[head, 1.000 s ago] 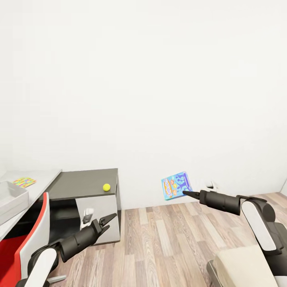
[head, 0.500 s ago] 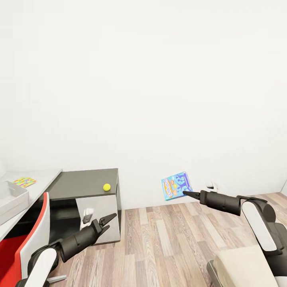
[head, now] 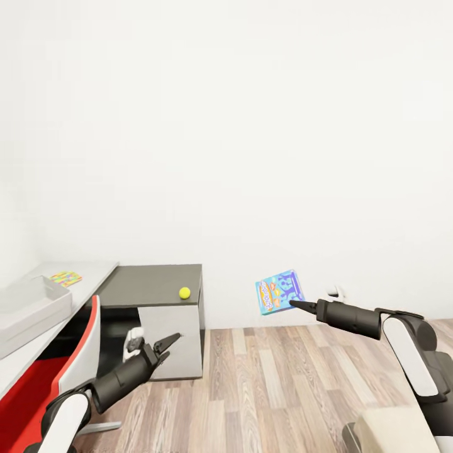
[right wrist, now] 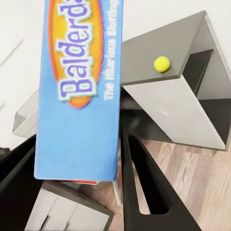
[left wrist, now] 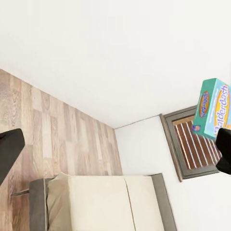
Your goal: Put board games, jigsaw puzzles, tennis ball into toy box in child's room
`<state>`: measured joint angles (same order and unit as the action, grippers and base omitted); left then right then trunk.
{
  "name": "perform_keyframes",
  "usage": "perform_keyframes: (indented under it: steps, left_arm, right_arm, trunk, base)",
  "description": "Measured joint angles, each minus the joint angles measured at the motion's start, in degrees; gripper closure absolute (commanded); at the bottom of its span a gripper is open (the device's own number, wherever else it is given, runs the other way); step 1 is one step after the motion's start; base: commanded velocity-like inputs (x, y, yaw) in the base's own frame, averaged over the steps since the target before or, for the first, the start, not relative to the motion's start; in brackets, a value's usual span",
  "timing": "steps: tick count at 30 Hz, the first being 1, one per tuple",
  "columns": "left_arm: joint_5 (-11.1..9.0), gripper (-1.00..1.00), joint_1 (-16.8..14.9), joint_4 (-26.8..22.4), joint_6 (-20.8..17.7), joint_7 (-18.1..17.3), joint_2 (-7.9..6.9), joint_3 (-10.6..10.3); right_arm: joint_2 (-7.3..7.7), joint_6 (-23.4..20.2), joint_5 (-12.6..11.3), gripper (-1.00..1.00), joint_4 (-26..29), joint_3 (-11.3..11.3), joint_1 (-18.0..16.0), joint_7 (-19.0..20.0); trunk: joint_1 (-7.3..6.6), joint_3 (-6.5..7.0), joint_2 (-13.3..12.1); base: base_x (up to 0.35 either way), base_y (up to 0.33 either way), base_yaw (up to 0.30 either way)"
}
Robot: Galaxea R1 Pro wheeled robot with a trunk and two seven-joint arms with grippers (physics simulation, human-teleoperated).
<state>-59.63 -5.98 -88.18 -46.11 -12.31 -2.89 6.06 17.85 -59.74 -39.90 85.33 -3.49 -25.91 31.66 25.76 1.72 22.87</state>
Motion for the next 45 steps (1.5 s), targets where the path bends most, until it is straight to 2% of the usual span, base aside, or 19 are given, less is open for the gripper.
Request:
perform_keyframes:
  steps: [11, 20, 24, 28, 45]
  left_arm:
    - [0.09, -1.00, 0.13, 0.00, 1.80, -0.04, -0.20, -0.08]
    - [0.31, -1.00, 0.15, 0.01, 1.95, 0.01, -0.29, -0.25]
    - [2.04, -1.00, 0.15, 0.01, 1.92, -0.03, -0.01, -0.32]
    - [2.60, -1.00, 0.14, 0.01, 1.90, -0.04, 0.08, -0.33]
    - [2.99, -1.00, 0.14, 0.03, 1.88, -0.06, 0.14, -0.35]
  right_arm:
    - [-0.01, 0.03, 0.43, 1.00, -0.01, -0.02, 0.00, -0.18]
    - [-0.02, 0.03, 0.48, 1.00, 0.00, -0.02, 0.00, -0.25]
    - [-0.02, 0.02, 0.48, 1.00, 0.00, -0.02, 0.00, -0.26]
    - [-0.01, 0.02, 0.48, 1.00, 0.00, -0.02, 0.00, -0.26]
    - [0.02, 0.03, 0.37, 1.00, 0.02, -0.04, 0.01, -0.04]
  trunk:
    - [0.00, 0.00, 0.00]
    - [-0.03, 0.00, 0.01]
    - [-0.03, 0.00, 0.01]
    - [-0.03, 0.00, 0.01]
    - [-0.03, 0.00, 0.01]
  base:
    - [0.023, -0.004, 0.261]
    - [0.222, -0.106, 0.296]
    - [0.284, -0.147, 0.297]
    - [0.289, -0.151, 0.260]
    - [0.292, -0.151, 0.059]
